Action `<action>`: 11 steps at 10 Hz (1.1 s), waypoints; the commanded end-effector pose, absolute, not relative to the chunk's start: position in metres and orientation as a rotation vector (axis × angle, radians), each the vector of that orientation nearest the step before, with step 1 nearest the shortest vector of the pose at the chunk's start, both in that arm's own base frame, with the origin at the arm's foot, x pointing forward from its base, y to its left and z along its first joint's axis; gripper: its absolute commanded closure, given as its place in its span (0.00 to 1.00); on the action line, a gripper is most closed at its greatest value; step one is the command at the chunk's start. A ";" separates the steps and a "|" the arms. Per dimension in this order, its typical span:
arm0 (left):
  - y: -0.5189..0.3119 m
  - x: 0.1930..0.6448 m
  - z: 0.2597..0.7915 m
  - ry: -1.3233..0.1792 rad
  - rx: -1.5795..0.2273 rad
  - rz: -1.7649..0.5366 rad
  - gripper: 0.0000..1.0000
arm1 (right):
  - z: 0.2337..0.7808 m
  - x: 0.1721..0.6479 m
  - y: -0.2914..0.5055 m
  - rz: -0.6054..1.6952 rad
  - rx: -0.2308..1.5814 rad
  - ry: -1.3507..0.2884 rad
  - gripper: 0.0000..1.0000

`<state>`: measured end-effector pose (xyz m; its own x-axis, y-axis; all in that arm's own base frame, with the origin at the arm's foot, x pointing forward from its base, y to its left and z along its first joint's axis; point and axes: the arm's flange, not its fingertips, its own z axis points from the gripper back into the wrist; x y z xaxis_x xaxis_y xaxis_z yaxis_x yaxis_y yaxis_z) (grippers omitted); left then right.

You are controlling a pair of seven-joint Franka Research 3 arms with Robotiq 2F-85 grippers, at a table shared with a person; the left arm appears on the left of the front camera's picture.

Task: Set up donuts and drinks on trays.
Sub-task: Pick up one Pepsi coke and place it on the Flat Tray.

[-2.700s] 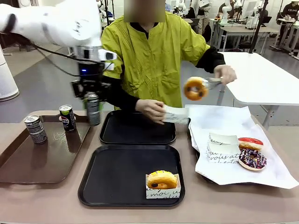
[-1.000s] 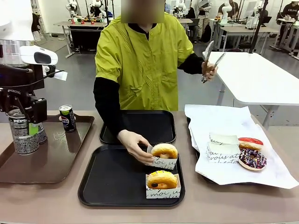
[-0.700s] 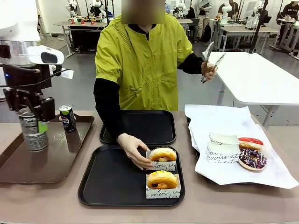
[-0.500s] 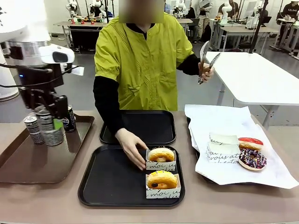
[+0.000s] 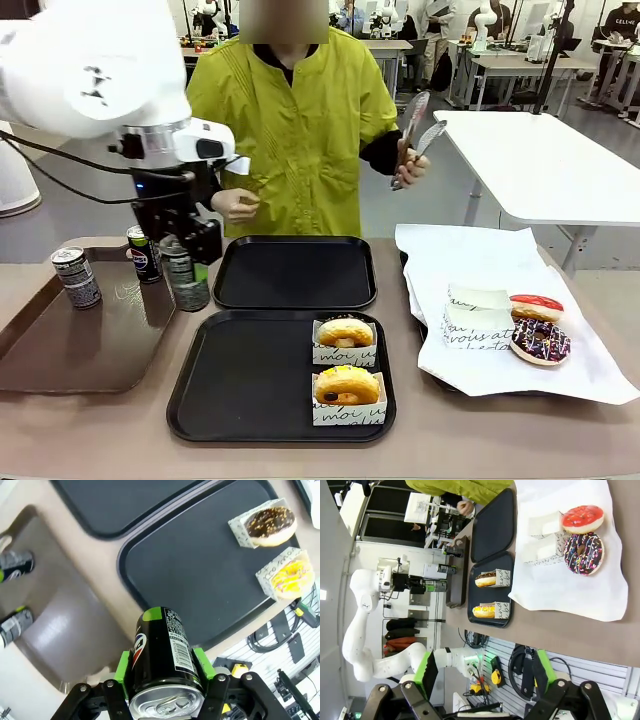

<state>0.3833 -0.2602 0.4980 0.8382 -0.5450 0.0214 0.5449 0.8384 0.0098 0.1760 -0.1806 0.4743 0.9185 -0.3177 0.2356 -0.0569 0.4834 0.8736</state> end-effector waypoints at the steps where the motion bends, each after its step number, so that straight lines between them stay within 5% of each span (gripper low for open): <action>1: -0.278 0.404 0.496 -0.016 0.007 -0.586 0.41 | 0.475 0.177 -0.181 -0.147 1.074 -0.405 0.00; 3: -0.282 0.409 0.486 0.098 -0.013 -0.620 0.41 | 0.475 0.177 -0.181 -0.147 1.074 -0.405 0.00; 4: -0.278 0.403 0.483 0.004 -0.013 -0.596 0.41 | 0.475 0.177 -0.181 -0.147 1.074 -0.405 0.00; 11: -0.322 0.423 0.416 -0.030 -0.021 -0.654 0.41 | 0.475 0.177 -0.181 -0.147 1.074 -0.405 0.00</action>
<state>0.4210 -0.3128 0.4162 0.7982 -0.6023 -0.0127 0.6012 0.7977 -0.0468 0.1760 -0.1807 0.4744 0.9185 -0.3176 0.2357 -0.0569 0.4835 0.8735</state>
